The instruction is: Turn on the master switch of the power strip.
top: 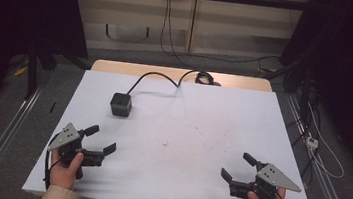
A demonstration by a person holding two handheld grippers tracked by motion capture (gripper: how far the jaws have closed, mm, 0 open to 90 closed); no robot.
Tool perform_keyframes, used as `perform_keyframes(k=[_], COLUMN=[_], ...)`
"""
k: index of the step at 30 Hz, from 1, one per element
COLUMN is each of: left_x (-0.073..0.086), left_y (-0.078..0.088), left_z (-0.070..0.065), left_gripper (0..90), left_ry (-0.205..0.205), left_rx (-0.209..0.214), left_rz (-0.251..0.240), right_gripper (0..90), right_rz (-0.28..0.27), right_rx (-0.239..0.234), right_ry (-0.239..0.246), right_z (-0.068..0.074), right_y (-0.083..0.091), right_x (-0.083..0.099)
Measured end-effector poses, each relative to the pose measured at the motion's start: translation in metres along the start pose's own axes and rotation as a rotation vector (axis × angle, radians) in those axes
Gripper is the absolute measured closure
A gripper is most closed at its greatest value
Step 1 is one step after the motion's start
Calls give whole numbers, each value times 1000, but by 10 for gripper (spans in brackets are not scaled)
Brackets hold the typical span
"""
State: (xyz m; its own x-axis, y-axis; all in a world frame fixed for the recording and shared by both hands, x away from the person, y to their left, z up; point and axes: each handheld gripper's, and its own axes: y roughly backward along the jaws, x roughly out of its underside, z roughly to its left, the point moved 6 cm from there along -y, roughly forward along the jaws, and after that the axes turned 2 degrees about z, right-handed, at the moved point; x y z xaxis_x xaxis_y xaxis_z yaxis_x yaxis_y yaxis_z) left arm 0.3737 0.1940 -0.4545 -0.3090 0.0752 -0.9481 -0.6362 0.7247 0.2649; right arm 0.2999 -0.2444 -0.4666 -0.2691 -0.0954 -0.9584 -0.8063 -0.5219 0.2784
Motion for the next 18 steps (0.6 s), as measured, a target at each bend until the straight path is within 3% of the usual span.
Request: perform_keyframes(k=[12, 18], left_x=[-6, -11], left_y=[-3, -9], left_z=[2, 7], left_gripper=[25, 25], left_ry=[-5, 16], left_rx=[-12, -31], left_rz=[-23, -46], right_gripper=[55, 55], right_rz=[1, 2], right_rx=[-5, -5], right_ry=[6, 3], right_z=[2, 2], right_y=[-1, -1], right_x=[0, 0])
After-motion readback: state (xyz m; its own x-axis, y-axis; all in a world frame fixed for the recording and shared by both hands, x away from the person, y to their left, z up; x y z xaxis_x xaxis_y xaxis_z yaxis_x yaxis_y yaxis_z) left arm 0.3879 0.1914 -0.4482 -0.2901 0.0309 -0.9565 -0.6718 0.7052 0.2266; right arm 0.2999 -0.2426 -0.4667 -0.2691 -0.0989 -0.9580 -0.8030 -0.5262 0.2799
